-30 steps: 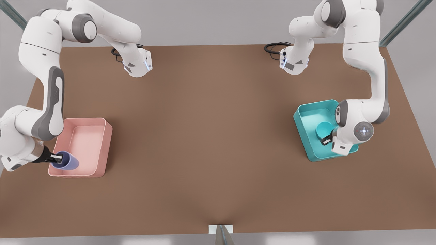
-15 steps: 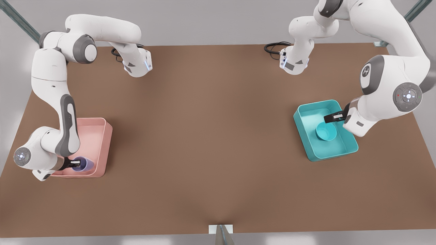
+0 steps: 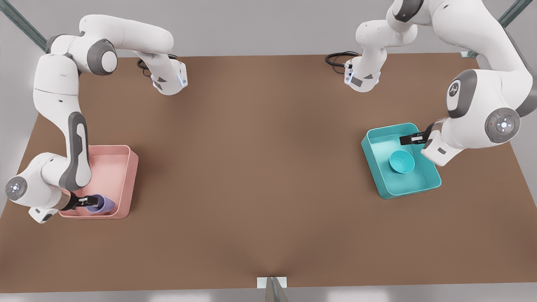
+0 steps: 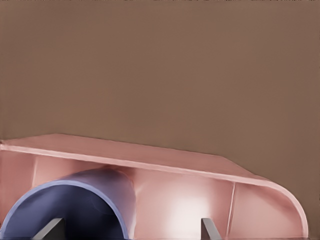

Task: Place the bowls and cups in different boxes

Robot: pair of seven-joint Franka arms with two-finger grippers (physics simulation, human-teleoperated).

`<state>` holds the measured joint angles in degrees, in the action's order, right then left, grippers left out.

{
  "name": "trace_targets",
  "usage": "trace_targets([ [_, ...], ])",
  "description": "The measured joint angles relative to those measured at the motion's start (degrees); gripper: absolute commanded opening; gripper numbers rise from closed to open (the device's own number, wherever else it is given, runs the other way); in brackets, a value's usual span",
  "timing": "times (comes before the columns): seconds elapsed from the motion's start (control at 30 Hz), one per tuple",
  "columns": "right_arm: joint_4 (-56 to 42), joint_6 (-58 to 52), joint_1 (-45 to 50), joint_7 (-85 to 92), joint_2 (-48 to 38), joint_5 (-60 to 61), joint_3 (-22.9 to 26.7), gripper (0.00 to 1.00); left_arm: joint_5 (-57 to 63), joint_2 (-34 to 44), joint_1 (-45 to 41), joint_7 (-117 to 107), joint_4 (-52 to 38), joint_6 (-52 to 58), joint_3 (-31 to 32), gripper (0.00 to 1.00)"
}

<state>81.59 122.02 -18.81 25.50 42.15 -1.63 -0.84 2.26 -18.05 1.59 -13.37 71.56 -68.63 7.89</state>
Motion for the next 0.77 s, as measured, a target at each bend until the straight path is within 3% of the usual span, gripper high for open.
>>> trace_targets([
  [0.23,-4.89,-11.91,1.51,1.7,-7.11,2.77,-0.03,1.0,0.05,-0.17,0.43,1.13,0.0,0.09,0.0,1.0],
  [0.4,-12.26,-28.07,14.77,-2.76,-12.15,0.65,0.32,1.0,0.09,-0.18,0.07,1.7,0.1,0.17,0.09,1.0],
  [0.57,-7.37,-37.77,16.18,-7.29,-25.54,-1.66,0.31,1.0,0.11,0.09,0.08,2.12,0.09,0.15,0.17,1.0],
  [0.77,-3.71,-42.05,16.19,-11.44,-29.69,-1.82,1.41,1.0,0.22,0.22,0.41,2.49,0.01,0.35,1.23,1.0],
])
